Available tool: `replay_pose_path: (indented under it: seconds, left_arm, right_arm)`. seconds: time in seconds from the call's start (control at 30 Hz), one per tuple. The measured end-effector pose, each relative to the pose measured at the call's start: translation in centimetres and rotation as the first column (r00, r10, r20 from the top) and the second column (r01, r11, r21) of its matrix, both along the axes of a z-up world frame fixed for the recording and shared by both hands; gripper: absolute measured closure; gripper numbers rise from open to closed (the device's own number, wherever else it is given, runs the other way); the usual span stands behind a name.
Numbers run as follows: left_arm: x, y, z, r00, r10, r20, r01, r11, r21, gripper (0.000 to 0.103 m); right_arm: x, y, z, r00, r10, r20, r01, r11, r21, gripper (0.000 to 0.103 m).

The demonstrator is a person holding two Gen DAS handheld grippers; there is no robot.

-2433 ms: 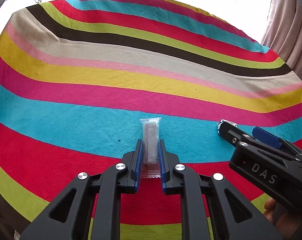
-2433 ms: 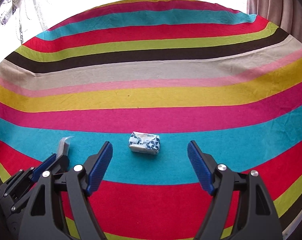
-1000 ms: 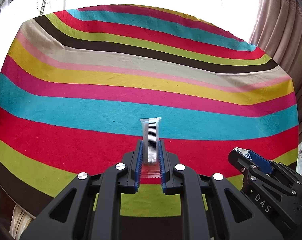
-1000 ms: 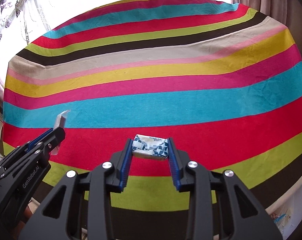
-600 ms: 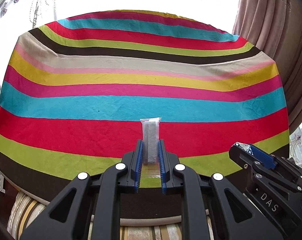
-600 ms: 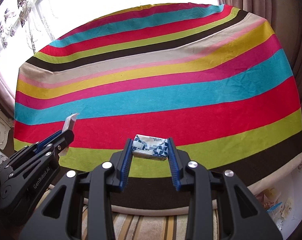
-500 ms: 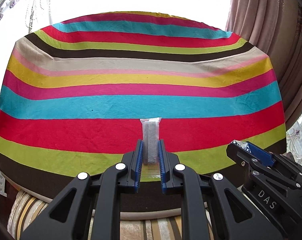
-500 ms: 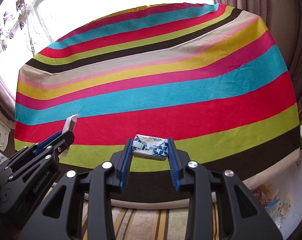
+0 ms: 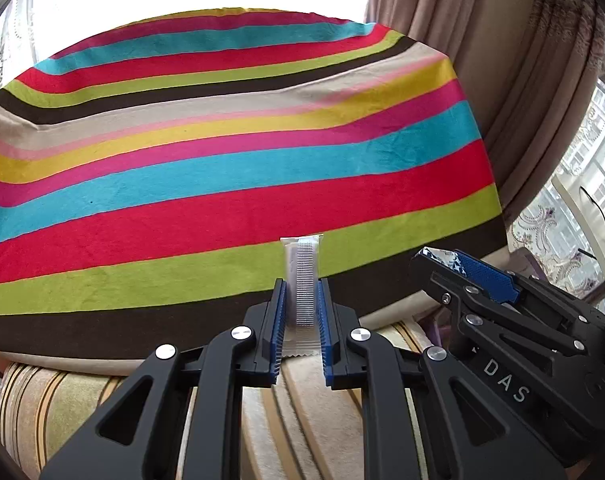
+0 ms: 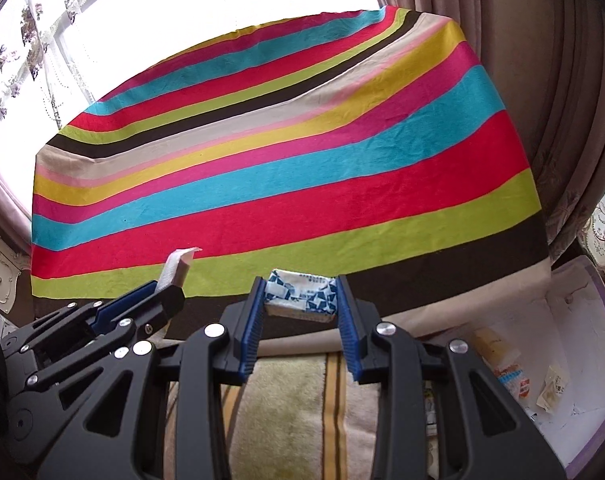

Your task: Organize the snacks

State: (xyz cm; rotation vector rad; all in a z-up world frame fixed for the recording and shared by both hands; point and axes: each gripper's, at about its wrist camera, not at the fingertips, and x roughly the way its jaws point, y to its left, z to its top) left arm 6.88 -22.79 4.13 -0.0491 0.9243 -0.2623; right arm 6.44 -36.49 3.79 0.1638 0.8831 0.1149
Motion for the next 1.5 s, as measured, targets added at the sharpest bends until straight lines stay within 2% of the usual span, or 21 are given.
replay_pose_path:
  seconds: [0.3,0.67,0.97,1.07,1.17,1.23,1.27,1.33,1.4,1.5]
  left_arm:
    - [-1.6,-5.2,-0.6,0.993,-0.113,-0.041,0.114,0.993,0.026,0.090]
    - [-3.1,-12.3,-2.0,0.957,-0.273,-0.100,0.278,0.960,0.039,0.089]
    - [-3.1,-15.2,-2.6,0.934,-0.329,-0.140,0.333,0.943,0.005,0.089]
    - [-2.9,-15.7,-2.9,0.927,-0.339,-0.160,0.341,0.940,-0.017,0.087]
    - [-3.0,-15.9,-3.0,0.926,-0.340,-0.166,0.342,0.939,-0.015,0.076]
    - [-3.1,-15.6,-2.9,0.930,-0.329,-0.164,0.330,0.944,-0.019,0.053]
    - [-3.2,-15.3,-2.7,0.933,-0.321,-0.163,0.321,0.947,-0.025,0.049]
    - [-3.4,-14.7,-2.6,0.936,-0.306,-0.174,0.305,0.952,-0.033,0.036]
    - [-3.9,-14.0,-2.7,0.936,-0.293,-0.197,0.289,0.956,-0.047,0.028]
    - [-5.3,-13.5,-2.7,0.927,-0.307,-0.214,0.302,0.952,-0.057,0.020]
  right_arm:
    - [-3.3,-5.8,-1.0,0.995,-0.103,-0.020,0.102,0.995,-0.011,0.068]
    - [-6.0,-11.8,-2.6,0.975,-0.215,-0.047,0.216,0.976,0.006,0.068]
    - [-7.4,-15.8,-3.0,0.954,-0.294,-0.053,0.296,0.955,0.027,0.067]
    - [-7.7,-16.5,-2.9,0.949,-0.311,-0.053,0.313,0.949,0.035,0.062]
    - [-8.0,-16.9,-2.9,0.944,-0.326,-0.054,0.328,0.944,0.035,0.048]
    - [-8.2,-16.8,-2.7,0.944,-0.325,-0.053,0.326,0.945,0.031,0.044]
    - [-8.4,-16.7,-2.5,0.946,-0.322,-0.050,0.323,0.946,0.028,0.041]
    - [-9.1,-16.4,-2.0,0.947,-0.318,-0.037,0.319,0.947,0.028,0.036]
    - [-9.9,-16.2,-1.6,0.949,-0.315,-0.030,0.316,0.949,0.017,0.030]
    - [-11.0,-16.0,-1.5,0.949,-0.313,-0.035,0.314,0.949,0.016,0.030]
